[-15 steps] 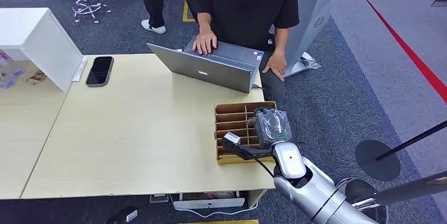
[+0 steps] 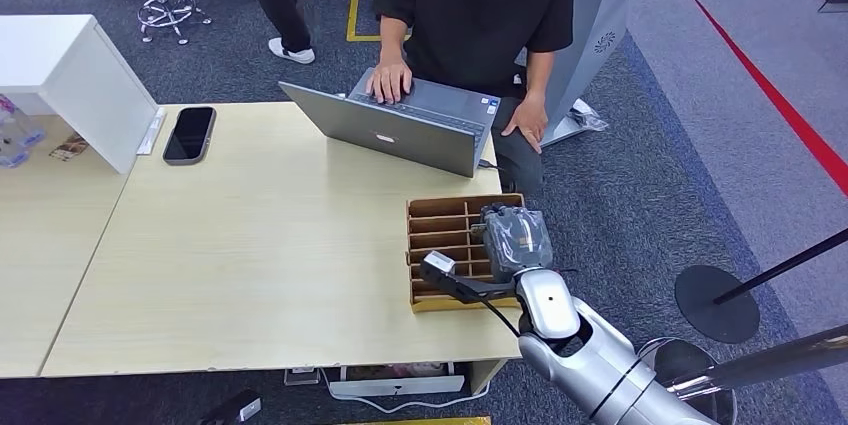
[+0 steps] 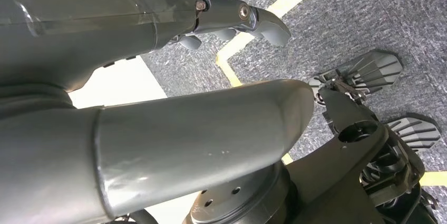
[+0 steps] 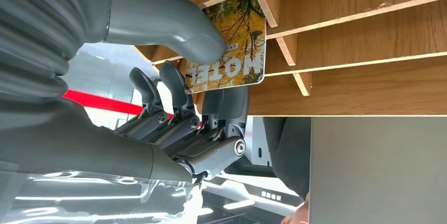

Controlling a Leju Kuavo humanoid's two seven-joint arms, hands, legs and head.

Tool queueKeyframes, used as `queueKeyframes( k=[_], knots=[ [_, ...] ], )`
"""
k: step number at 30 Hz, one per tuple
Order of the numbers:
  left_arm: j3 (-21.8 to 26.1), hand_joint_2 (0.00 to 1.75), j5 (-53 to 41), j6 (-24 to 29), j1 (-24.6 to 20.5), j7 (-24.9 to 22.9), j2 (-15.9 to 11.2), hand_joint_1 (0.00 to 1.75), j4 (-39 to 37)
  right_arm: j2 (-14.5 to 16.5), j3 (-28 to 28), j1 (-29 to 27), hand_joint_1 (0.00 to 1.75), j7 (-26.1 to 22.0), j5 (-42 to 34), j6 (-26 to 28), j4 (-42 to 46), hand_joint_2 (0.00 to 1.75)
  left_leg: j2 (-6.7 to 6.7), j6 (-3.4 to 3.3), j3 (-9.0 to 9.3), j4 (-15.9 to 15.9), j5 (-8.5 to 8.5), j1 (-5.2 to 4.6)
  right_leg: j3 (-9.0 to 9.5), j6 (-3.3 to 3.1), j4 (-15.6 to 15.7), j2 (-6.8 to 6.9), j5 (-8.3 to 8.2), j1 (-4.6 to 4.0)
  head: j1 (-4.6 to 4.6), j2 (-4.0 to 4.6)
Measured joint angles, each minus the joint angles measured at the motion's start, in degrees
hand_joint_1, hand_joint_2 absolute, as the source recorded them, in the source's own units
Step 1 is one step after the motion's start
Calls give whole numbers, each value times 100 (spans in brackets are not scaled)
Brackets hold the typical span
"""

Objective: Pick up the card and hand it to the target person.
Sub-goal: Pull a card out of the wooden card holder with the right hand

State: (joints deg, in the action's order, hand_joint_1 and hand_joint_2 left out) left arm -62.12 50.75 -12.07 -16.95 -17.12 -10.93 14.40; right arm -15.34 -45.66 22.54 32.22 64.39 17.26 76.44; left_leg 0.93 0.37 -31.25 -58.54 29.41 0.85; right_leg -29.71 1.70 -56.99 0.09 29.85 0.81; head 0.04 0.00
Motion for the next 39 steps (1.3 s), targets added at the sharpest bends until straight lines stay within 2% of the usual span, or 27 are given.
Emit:
queueKeyframes(
  k=[25, 39],
  knots=[
    [0, 0, 10, 17, 31, 22, 0, 0, 0, -205, 140, 38, 139, 68, 314, -202, 506, 175, 0, 0, 0, 0, 0, 0, 0, 0, 0, -1, -1, 0, 0, 0],
    [-44, 0, -33, -3, 31, 13, 4, 0, 0, -304, 352, 501, 140, 57, 356, -52, 925, 175, 0, 0, 0, -1, -1, 0, 0, 0, -1, -1, -3, 0, 0, 0]
  ],
)
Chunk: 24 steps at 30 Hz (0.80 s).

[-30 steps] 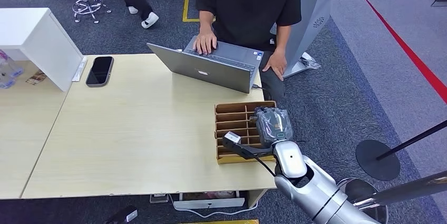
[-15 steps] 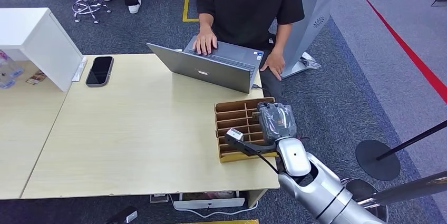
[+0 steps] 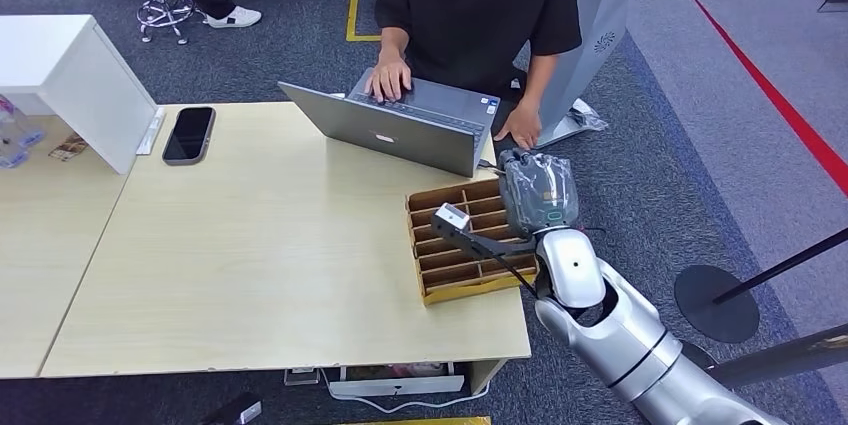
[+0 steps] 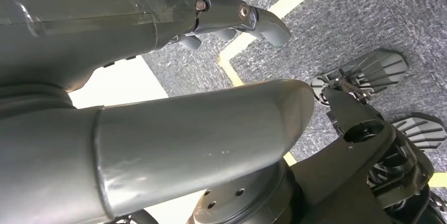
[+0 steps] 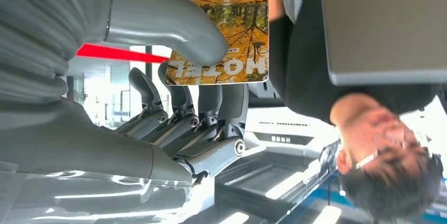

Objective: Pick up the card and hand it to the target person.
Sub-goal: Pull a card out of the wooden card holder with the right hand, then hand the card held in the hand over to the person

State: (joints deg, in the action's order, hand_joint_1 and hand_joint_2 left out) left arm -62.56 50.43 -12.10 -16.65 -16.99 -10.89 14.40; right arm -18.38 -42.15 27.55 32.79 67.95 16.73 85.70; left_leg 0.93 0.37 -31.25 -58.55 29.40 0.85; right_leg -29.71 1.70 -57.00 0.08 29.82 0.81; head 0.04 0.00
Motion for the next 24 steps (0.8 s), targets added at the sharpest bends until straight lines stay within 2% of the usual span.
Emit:
queueKeyframes(
  k=[10, 24],
  knots=[
    [-62, 0, -70, -22, -46, -47, 45, 0, 0, 0, 64, 481, 137, -76, -302, 105, -5, 175, 0, 0, -1, 0, 0, 0, 0, 0, 0, 1, 0, 0, 0, 0],
    [-114, 0, -153, -68, -146, -147, 109, 0, 0, 10, 124, 897, 137, 79, -536, 392, -457, 175, 1, 0, -2, 0, 0, 0, 1, 0, 0, 2, 0, 0, -1, 0]
  ],
)
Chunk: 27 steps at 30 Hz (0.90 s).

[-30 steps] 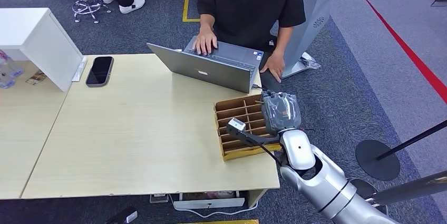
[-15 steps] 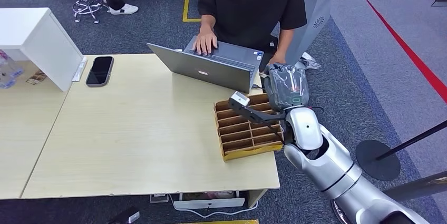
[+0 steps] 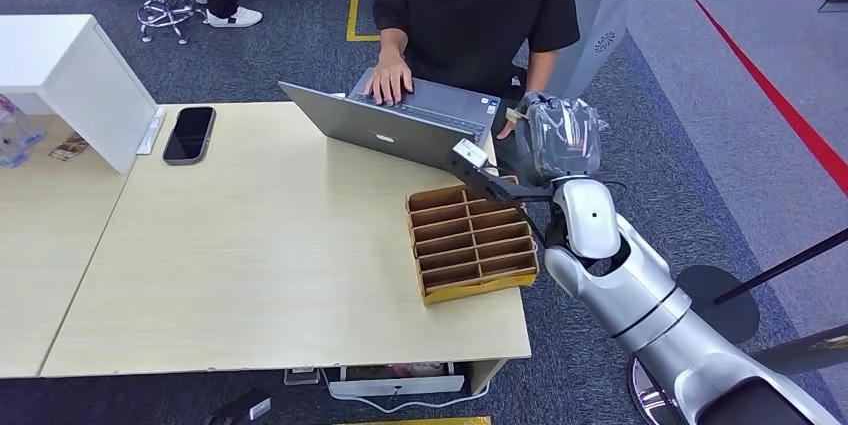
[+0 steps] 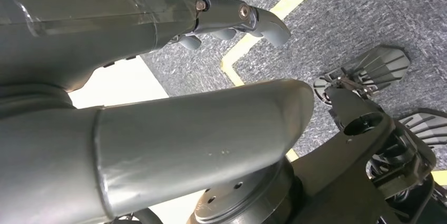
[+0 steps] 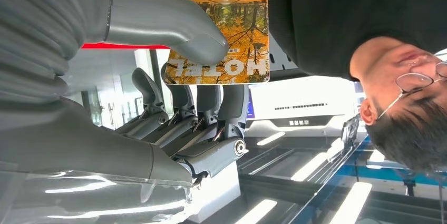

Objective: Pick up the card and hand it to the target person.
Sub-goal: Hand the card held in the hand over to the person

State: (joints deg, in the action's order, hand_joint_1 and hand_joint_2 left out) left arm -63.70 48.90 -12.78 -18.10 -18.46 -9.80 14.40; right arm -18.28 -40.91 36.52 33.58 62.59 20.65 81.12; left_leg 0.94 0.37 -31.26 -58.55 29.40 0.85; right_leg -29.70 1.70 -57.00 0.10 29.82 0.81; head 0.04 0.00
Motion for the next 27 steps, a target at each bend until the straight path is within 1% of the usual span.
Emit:
queueKeyframes(
  k=[6, 14, 20, 27],
  knots=[
    [-51, 0, -43, -38, -69, -81, 36, 0, 0, 97, -4, 153, 137, -111, -174, 269, -449, 175, 0, 0, -1, 0, 0, 0, 0, 0, -1, 1, 0, 0, 1, 0],
    [-103, 0, -90, -70, -166, -143, 96, 0, 0, 353, -11, 344, 138, -309, -391, 626, -1106, 175, 1, 0, -2, 0, 0, 0, 0, 0, -1, 1, 0, 0, 1, 0],
    [-158, 0, -105, -76, -201, -159, 137, 0, 0, 579, -16, 451, 138, -428, -499, 797, -1599, 175, 1, 0, -2, 0, 0, 0, -1, 0, -1, 1, 0, 0, 1, 0],
    [-219, 0, -107, -77, -224, -167, 164, 0, 0, 729, -25, 481, 137, -489, -539, 882, -1865, 175, 1, 0, -2, 0, 0, 0, -1, 0, -1, 1, 0, 0, 1, 0]
  ],
)
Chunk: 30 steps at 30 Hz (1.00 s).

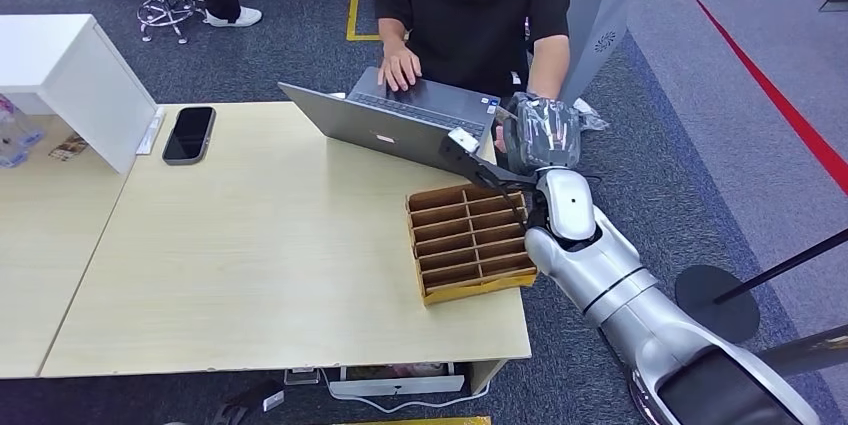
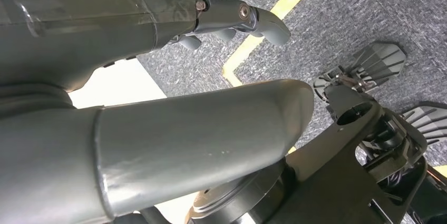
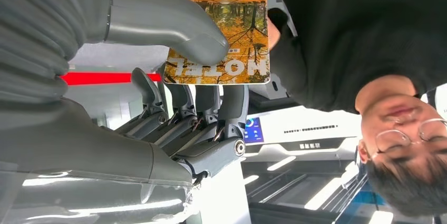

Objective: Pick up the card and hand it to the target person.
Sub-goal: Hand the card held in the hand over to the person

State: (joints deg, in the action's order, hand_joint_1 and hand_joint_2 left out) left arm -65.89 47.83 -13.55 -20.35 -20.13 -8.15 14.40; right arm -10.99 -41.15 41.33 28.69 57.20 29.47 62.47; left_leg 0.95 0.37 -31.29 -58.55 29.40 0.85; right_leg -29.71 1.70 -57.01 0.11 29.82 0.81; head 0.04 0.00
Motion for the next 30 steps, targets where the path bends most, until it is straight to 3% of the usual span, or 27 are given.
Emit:
queueKeyframes(
  k=[10, 12, 14, 16, 26, 30],
  knots=[
    [-16, 0, -5, -2, -1, 0, 25, 0, 0, 83, -66, 14, 127, 1, 26, -2, -256, 175, 0, 0, 0, 0, 0, 0, 0, 0, 0, 0, 0, 0, 0, 0],
    [-16, 0, -6, -2, -1, -3, 29, 0, 0, 91, -69, 18, 86, 4, 34, -14, -296, 175, 0, 0, 0, 0, 0, 0, 0, 0, 0, 0, 0, 0, 0, 0],
    [-16, 0, -7, -3, -1, -8, 33, 0, 0, 98, -72, 22, 26, 8, 49, -29, -331, 175, 0, 0, 0, 0, 0, 0, -1, 0, 0, 0, 0, 0, 0, 0],
    [-16, 0, -7, -4, -2, -9, 35, 0, 0, 105, -73, 26, 1, 14, 69, -53, -364, 175, 0, 0, 0, 0, 0, 0, -1, 0, 0, 0, 0, 0, 0, 0],
    [-25, 0, -5, -7, -5, -10, 46, 0, 0, 128, -108, 36, 0, 130, 113, -187, -484, 175, 0, 0, 0, 0, 0, 0, 0, 0, 0, -1, 0, 0, 0, 0],
    [-25, 0, 7, -3, -4, -3, 46, 0, 0, 128, -129, 30, 0, 137, 36, 17, -509, 175, 0, 0, 1, -1, 0, 0, -2, 0, 0, -1, 0, 0, 0, 0]
  ],
)
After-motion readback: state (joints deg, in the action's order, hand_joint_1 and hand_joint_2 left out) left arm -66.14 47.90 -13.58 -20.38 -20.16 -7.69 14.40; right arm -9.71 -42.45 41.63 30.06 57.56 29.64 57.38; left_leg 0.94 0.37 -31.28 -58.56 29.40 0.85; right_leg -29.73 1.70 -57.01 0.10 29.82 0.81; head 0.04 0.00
